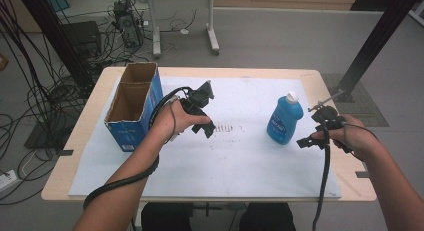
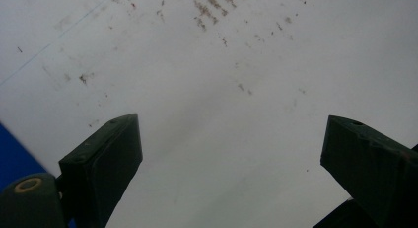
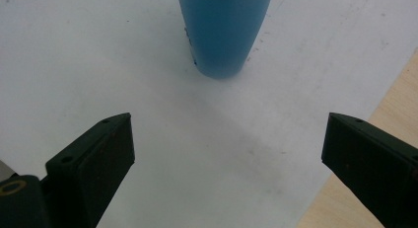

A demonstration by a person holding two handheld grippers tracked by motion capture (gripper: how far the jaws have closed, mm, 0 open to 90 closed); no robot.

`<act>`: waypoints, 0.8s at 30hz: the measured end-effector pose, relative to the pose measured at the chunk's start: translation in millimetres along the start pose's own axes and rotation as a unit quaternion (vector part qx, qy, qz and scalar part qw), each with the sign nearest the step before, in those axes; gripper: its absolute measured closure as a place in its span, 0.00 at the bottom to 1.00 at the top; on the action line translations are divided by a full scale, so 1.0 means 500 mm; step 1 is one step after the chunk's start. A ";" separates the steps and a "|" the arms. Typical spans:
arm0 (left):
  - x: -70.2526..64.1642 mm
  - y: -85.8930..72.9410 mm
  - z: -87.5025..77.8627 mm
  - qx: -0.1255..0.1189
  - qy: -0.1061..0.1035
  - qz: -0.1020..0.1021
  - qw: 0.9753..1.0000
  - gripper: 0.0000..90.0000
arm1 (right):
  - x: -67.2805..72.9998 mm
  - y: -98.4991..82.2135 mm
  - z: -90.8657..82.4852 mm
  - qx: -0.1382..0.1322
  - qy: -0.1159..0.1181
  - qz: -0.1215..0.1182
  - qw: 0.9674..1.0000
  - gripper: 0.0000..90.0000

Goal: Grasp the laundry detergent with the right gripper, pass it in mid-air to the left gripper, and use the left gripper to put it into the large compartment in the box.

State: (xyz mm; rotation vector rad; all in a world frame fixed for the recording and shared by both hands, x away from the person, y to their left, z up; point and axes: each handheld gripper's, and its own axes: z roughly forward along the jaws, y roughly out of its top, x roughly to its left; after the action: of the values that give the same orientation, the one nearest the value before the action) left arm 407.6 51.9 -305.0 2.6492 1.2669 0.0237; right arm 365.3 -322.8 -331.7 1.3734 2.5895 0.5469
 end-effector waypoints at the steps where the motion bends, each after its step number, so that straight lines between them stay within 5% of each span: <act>1: 0.000 0.000 0.001 0.000 0.000 -0.001 1.000 0.10 | -0.001 -0.002 0.003 -0.001 0.001 -0.002 1.000 0.06; 13: 0.002 0.001 0.006 -0.003 0.001 -0.006 1.000 0.10 | -0.002 -0.021 0.037 -0.009 0.003 -0.007 1.000 0.05; 24: 0.004 -0.005 0.010 -0.007 0.001 -0.009 1.000 0.10 | -0.008 -0.050 0.065 -0.052 -0.005 -0.002 0.999 0.05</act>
State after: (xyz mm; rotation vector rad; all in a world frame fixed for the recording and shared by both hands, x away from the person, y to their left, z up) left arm 407.6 54.0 -310.6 2.6272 1.2871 0.0319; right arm 358.6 -330.9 -371.6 1.3332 2.5175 0.6616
